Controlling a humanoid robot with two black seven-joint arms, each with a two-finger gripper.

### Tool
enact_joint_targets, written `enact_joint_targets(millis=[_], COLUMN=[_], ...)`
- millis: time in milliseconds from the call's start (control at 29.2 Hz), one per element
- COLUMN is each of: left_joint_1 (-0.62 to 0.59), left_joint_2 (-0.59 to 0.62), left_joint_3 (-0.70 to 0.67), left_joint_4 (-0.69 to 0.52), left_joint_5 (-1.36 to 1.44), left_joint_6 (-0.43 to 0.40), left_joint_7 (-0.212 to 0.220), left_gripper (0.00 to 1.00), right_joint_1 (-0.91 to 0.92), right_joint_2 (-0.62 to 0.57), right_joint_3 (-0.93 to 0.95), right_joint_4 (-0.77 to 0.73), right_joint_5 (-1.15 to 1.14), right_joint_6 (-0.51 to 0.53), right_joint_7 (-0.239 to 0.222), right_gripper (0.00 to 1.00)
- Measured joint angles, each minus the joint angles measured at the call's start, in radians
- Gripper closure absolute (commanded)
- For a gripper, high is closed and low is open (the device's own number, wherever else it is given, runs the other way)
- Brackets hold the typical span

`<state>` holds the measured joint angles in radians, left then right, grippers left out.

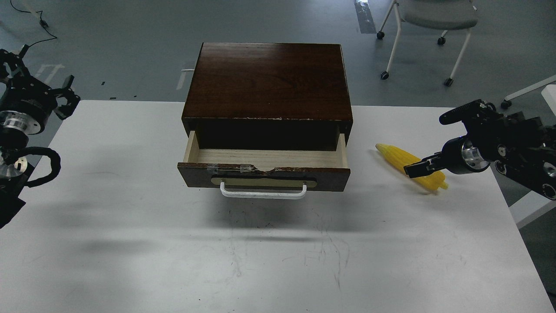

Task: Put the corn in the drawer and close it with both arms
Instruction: 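Grasp the yellow corn cob with the right gripper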

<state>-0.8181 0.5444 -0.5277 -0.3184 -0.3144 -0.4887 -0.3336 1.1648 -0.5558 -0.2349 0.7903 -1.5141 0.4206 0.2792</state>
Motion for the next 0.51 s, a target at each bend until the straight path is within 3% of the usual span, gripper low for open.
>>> enact_joint_targets(millis=[171,274,411,513], left_joint_1=[0.006,0.008,0.008,0.013], left_joint_2=[0.0,-0.001,-0.002,-0.003], left_joint_3=[0.0,0.0,0.0,0.0], left_joint_4=[0.001,0.002,0.003,0.004], left_joint_5=[0.0,0.0,0.0,0.0], left_joint_6=[0.0,0.0,0.0,0.0], left_joint_7=[0.0,0.0,0.0,-0.001], left_gripper=[0.02,0.02,0.02,0.02], right_joint_1=[-0.011,-0.014,-0.015,-0.016], right_joint_2=[0.073,0.09,0.095,0.096], right_joint_3=[-0.015,-0.023,-0.057,-0.104], right_joint_4=[-0.09,-0.104,-0.107,-0.107], right_joint_5=[0.0,0.0,0.0,0.001], right_joint_6=[-0.009,-0.019,-0.022,-0.024], right_joint_7=[0.001,0.007,0.012,0.012], right_gripper=[0.08,0.23,0.55,0.68])
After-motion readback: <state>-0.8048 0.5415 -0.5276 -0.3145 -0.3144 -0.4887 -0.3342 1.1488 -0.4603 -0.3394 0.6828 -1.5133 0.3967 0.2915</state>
